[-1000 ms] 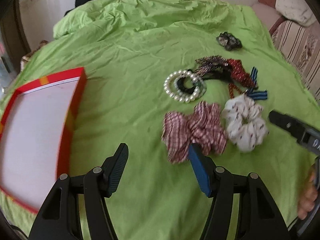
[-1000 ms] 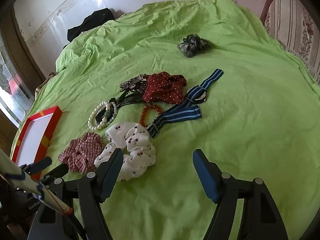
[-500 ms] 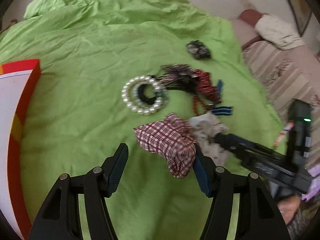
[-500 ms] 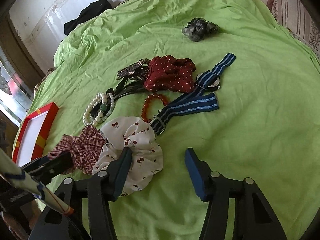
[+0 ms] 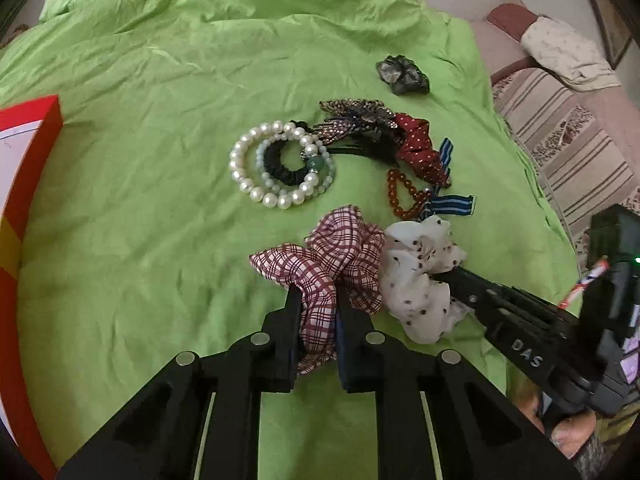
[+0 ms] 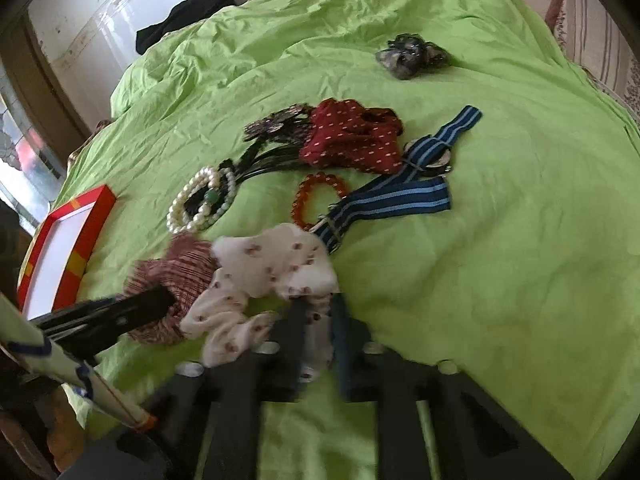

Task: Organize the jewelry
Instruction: 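Grasp the red plaid scrunchie with the left gripper while the right grasps the white cherry scrunchie, then carry both scrunchies over the red-rimmed tray and open both grippers, then move both grippers back to the remaining jewelry pile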

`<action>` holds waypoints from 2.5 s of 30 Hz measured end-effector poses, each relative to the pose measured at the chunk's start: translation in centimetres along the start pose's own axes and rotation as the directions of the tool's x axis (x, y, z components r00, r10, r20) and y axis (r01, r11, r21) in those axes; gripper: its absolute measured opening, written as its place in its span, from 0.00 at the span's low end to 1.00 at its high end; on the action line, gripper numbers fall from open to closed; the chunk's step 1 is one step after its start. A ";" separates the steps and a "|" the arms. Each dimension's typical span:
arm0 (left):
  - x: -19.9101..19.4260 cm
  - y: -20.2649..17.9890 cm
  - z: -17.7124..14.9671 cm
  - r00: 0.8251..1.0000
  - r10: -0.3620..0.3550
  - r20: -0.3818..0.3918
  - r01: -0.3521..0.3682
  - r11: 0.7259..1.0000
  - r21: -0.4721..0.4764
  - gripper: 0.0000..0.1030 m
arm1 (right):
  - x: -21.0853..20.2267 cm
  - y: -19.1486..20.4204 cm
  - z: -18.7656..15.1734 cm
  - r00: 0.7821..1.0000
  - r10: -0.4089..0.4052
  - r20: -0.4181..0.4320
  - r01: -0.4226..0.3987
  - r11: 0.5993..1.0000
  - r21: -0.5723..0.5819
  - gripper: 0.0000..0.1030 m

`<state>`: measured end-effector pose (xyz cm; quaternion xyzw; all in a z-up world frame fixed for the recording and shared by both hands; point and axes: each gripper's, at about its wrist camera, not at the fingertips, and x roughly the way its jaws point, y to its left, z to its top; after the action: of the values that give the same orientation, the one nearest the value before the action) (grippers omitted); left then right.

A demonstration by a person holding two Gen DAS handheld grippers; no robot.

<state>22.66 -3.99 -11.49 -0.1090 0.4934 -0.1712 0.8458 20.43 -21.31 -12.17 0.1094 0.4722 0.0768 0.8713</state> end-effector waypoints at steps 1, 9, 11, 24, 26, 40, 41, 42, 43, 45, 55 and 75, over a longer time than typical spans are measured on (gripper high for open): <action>-0.7 -0.2 -0.2 1.000 0.014 0.018 -0.014 1.000 0.010 0.13 | -0.4 0.1 0.0 1.000 0.006 0.008 -0.006 1.000 -0.003 0.07; -10.3 0.2 -1.7 0.979 0.110 0.172 -0.113 0.994 0.008 0.13 | -5.8 3.3 0.1 0.995 0.044 0.091 -0.036 0.995 -0.088 0.06; -12.7 1.7 -2.1 0.966 0.169 0.198 -0.168 0.986 -0.020 0.13 | -6.9 4.6 0.1 0.993 0.059 0.103 -0.046 0.992 -0.119 0.07; -19.1 16.9 -4.6 0.783 0.598 0.173 -0.523 0.783 -0.338 0.13 | -7.2 16.1 0.1 0.970 0.243 -0.028 -0.243 0.942 -0.231 0.07; -19.5 19.0 -5.3 0.775 0.614 0.154 -0.526 0.760 -0.382 0.13 | -6.5 18.9 0.1 0.951 0.300 -0.070 -0.308 0.922 -0.234 0.07; -22.0 25.7 -9.6 0.692 0.710 0.134 -0.561 0.645 -0.520 0.18 | 2.9 29.6 -3.5 0.889 0.366 -0.277 -0.430 0.874 -0.227 0.07; -22.1 25.7 -9.8 0.692 0.708 0.139 -0.557 0.647 -0.521 0.18 | 3.2 29.6 -3.8 0.896 0.349 -0.273 -0.415 0.878 -0.240 0.07; -22.1 25.7 -9.8 0.692 0.707 0.146 -0.554 0.649 -0.521 0.21 | 3.5 29.6 -4.1 0.903 0.335 -0.271 -0.402 0.881 -0.249 0.07; -22.1 25.6 -9.9 0.688 0.709 0.152 -0.555 0.650 -0.519 0.23 | 3.7 29.6 -4.1 0.907 0.325 -0.269 -0.392 0.884 -0.254 0.07; -22.2 25.5 -9.8 0.686 0.707 0.169 -0.549 0.656 -0.518 0.33 | 4.1 29.7 -4.2 0.917 0.302 -0.260 -0.370 0.888 -0.272 0.08; -23.5 24.4 -10.2 0.681 0.671 0.295 -0.458 0.704 -0.543 0.65 | 1.6 30.0 -4.6 0.956 0.257 -0.139 -0.291 0.879 -0.379 0.51; -22.3 17.4 -9.9 0.631 0.647 0.428 -0.497 0.761 -0.417 0.75 | -3.2 17.0 -5.8 0.987 0.159 0.009 -0.152 0.956 -0.251 0.55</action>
<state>7.06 20.66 -4.72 -0.0992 0.2557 0.2136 0.9376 13.31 -4.98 -8.20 0.0368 0.4361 0.2022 0.8761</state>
